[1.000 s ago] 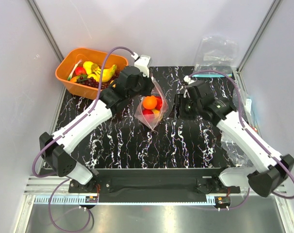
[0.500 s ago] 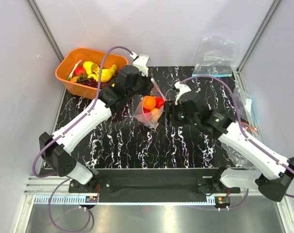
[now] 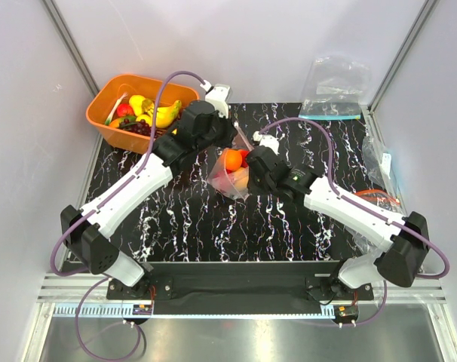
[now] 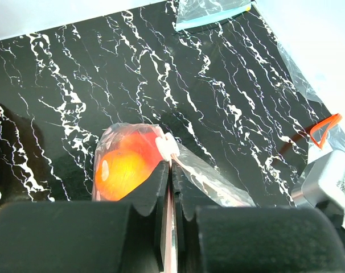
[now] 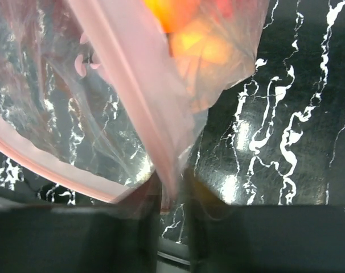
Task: Place the food in the zip-top bag and seal the zipper
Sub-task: Adjust the zipper food storage bag at the center of the board.
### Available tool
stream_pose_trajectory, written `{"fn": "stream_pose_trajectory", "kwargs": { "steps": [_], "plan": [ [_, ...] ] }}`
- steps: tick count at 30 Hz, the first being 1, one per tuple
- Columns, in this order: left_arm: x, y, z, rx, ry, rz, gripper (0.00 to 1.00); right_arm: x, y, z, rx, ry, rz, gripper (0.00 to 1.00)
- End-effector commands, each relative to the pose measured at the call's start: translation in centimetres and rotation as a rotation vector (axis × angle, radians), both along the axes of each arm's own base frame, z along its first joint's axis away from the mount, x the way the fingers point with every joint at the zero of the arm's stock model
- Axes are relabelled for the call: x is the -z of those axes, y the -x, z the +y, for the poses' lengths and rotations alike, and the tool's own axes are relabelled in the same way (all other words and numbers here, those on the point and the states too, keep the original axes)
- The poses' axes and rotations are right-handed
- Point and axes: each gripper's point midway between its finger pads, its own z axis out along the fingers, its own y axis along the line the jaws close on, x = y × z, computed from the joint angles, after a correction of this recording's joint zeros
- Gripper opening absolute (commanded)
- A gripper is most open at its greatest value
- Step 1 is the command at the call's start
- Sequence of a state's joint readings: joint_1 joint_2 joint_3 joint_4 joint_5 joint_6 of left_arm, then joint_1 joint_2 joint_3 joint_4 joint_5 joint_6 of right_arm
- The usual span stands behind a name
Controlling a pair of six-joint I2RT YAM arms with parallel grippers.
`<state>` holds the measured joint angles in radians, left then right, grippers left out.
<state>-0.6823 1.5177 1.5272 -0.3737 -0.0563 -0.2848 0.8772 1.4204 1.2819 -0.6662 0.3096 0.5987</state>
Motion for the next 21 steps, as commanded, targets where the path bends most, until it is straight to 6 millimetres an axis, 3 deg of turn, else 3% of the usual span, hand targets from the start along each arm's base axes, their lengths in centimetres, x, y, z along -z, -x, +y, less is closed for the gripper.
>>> {"fn": "stream_pose_trajectory", "kwargs": {
  "steps": [1,2,3,5,6,7,9,10,12,13,14,17,21],
  "plan": [
    [-1.7,-0.1,0.1,0.016,0.03,-0.041,0.07,-1.2,-0.8,0.0,0.054,-0.037,-0.053,0.12],
    [-1.6,-0.2,0.0,0.016,0.028,-0.04,0.07,-1.3,-0.7,-0.1,0.053,-0.038,-0.05,0.03],
    [-1.4,-0.2,0.0,0.017,0.025,-0.039,0.07,-1.3,-0.2,-0.6,0.051,-0.023,-0.036,0.0],
    [-1.0,-0.4,0.1,0.019,0.019,-0.03,0.06,-2.3,0.4,-0.8,0.031,-0.008,-0.016,0.0],
    [-0.9,-0.5,0.1,0.02,0.017,-0.027,0.05,-1.9,1.4,-1.6,0.015,0.039,0.035,0.0],
    [-0.9,-0.6,0.2,0.022,0.018,-0.025,0.05,-3.7,1.5,-1.2,-0.009,0.021,0.027,0.0],
    [-1.1,-0.7,0.2,0.022,0.019,-0.028,0.05,-4.5,2.7,-2.0,-0.049,0.068,0.064,0.0],
    [-1.5,-0.8,0.3,0.021,0.021,-0.032,0.04,-6.5,2.8,-1.6,-0.073,0.034,0.049,0.0],
    [-2.2,-0.9,0.5,0.017,0.016,-0.043,0.04,-8.0,3.6,-2.4,-0.102,0.057,0.057,0.0],
    [-2.2,-0.9,1.0,0.003,0.002,-0.036,0.03,-9.9,3.5,-2.3,-0.108,0.034,0.025,0.0],
    [-3.5,-0.8,1.2,0.002,0.007,-0.06,0.03,-10.5,3.6,-2.5,-0.127,0.043,0.018,0.0],
    [-5.0,-0.3,2.3,-0.021,-0.004,-0.076,0.02,-10.9,4.0,-3.0,-0.154,0.092,0.041,0.0],
    [-5.3,1.0,3.4,-0.027,-0.007,-0.076,0.02,-9.0,4.6,-3.0,-0.188,0.136,0.1,0.0]
  ]
}}
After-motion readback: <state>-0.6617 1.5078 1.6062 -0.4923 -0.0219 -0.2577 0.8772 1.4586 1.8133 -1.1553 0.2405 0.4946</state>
